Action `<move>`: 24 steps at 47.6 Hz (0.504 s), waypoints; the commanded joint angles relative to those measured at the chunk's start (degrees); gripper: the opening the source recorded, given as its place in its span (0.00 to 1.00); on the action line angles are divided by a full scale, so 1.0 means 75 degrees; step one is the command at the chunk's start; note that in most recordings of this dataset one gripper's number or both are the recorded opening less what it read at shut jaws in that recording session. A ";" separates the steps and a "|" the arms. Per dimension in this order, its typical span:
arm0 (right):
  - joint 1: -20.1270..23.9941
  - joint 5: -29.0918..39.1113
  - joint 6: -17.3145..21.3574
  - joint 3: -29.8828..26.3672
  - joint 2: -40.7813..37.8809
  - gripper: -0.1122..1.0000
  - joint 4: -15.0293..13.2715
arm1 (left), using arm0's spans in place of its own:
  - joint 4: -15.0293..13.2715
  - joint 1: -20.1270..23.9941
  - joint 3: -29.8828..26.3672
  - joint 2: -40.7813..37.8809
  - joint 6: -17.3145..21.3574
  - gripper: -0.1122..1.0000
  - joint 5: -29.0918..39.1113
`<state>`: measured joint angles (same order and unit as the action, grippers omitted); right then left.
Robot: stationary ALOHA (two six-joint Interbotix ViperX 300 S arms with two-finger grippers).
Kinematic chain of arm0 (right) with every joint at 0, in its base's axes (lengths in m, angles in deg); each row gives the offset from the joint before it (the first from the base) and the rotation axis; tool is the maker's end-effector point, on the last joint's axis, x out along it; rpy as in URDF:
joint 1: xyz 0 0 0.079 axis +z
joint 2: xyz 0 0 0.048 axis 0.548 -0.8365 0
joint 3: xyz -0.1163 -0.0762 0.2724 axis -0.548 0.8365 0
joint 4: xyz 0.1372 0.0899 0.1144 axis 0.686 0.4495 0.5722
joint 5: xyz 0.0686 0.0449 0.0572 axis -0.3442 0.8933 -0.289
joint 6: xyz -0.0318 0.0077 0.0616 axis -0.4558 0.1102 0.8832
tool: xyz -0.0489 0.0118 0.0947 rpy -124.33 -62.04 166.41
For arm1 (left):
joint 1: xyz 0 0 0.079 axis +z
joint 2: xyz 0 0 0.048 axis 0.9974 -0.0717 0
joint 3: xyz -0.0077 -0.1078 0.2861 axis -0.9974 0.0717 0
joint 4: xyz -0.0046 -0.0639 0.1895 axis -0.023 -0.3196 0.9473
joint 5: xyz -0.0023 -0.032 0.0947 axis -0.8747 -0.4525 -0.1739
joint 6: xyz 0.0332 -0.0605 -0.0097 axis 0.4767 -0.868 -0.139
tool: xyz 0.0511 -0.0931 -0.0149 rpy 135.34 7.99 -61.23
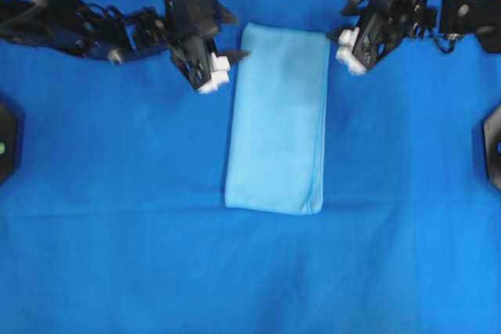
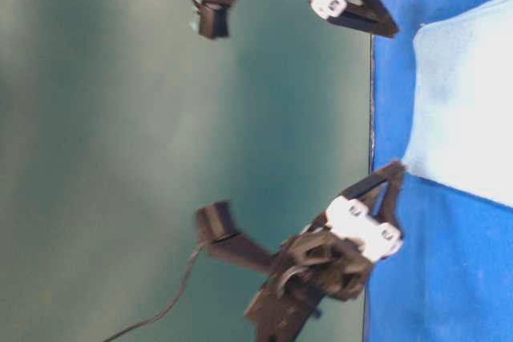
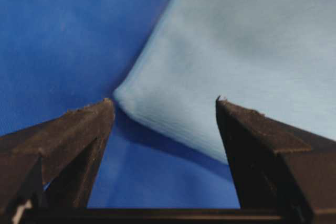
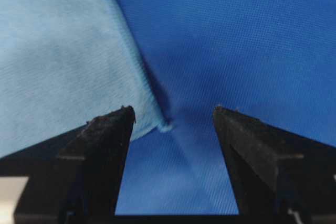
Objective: Fold the light blue towel.
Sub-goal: 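Grasp the top corners of the vertical strip with both grippers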
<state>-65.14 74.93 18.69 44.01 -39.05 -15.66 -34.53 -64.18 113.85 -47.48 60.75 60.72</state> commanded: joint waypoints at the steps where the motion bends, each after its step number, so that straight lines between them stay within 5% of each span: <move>1: -0.0047 -0.0070 -0.0012 -0.0281 -0.0223 0.67 -0.0035 | 0.0000 0.0141 -0.0305 -0.0188 -0.0012 0.78 -0.0164; 18: -0.0047 -0.0164 -0.0012 -0.0527 -0.0973 0.67 -0.0035 | 0.0012 0.0387 -0.0633 -0.0785 -0.0012 0.76 -0.0199; 24: -0.0047 -0.0152 -0.0035 -0.0527 -0.0996 0.63 -0.0035 | 0.0012 0.0375 -0.0621 -0.0809 -0.0012 0.63 -0.0176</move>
<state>-65.66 73.96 18.60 40.58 -46.96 -15.75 -34.53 -61.54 109.99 -54.16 60.57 59.66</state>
